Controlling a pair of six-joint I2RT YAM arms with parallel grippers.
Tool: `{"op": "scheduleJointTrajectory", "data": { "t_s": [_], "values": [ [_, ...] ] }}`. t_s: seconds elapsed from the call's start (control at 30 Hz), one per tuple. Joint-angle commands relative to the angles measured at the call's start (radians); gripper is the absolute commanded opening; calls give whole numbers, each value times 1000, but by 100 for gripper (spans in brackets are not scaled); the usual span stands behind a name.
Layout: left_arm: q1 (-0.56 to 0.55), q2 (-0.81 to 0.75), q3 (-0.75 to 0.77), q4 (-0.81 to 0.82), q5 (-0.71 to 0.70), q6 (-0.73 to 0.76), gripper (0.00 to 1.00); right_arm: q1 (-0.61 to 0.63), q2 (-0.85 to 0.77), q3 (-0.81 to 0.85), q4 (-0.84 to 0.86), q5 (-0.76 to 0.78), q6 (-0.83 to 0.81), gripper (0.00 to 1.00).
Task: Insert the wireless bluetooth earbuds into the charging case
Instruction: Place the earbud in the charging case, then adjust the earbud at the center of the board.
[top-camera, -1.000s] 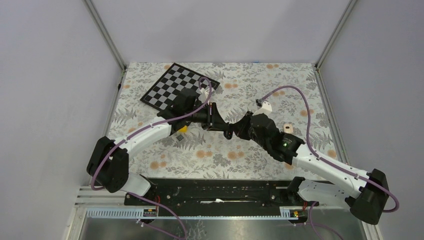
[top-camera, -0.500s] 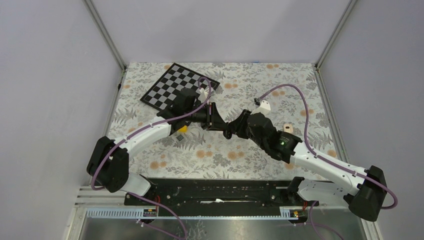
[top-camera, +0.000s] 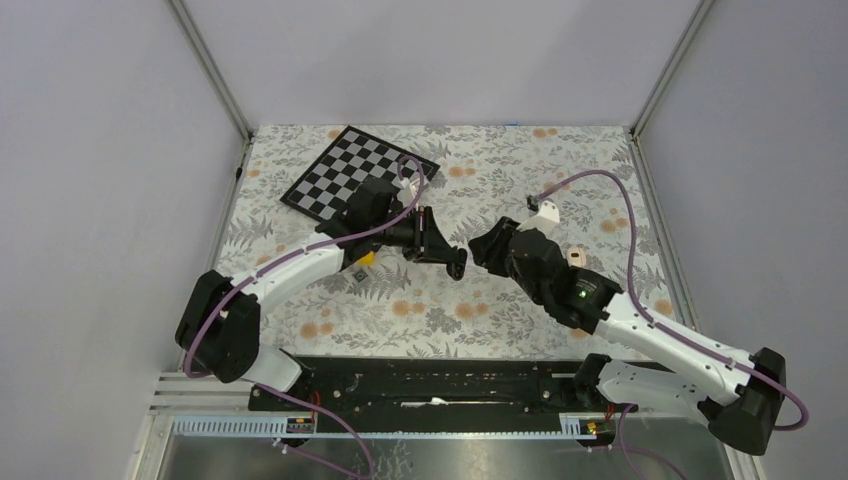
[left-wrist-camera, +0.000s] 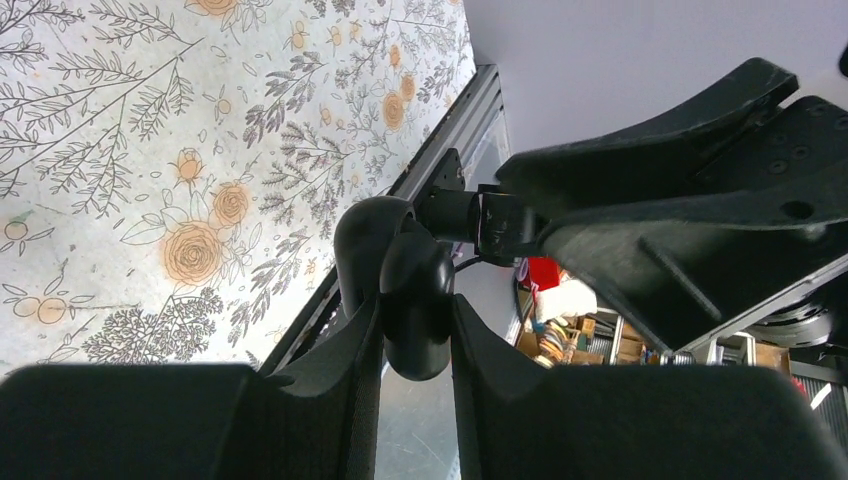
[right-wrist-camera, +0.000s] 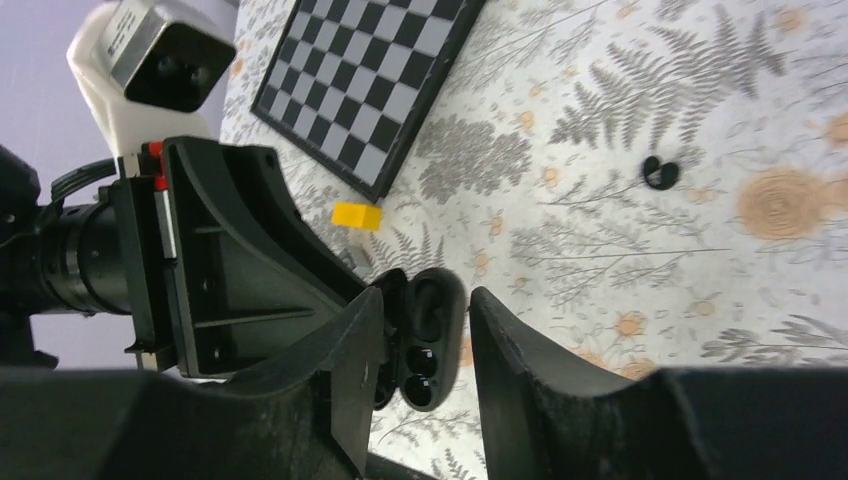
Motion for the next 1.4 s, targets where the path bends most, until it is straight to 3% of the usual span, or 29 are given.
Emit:
{"op": "scheduleJointTrajectory", "data": {
  "t_s": [0.0,0.13,0.23,0.37,0.67,0.83,1.37],
  "values": [
    [27,5,8,-14,3,45,0,8,-65,10,-118,182,-29,46],
    [97,-10,5,-69,6,84,0,-17,-46,17,-232,206,-55,47],
    [146,-24,15,-124,-3,127,0,-112,9,-5,-235,86,-84,46],
    [176,-41,16,-175,-24,163,0,-235,110,-31,-118,-100,-153,42],
    [181,-75,-28,-169,-32,163,0,-298,524,146,-27,-176,-237,38],
    [181,-97,-41,-170,-38,172,0,-321,671,210,-26,-172,-209,37],
    [181,-99,-40,-182,-27,203,0,-322,755,237,-43,-122,-215,39]
  ]
}}
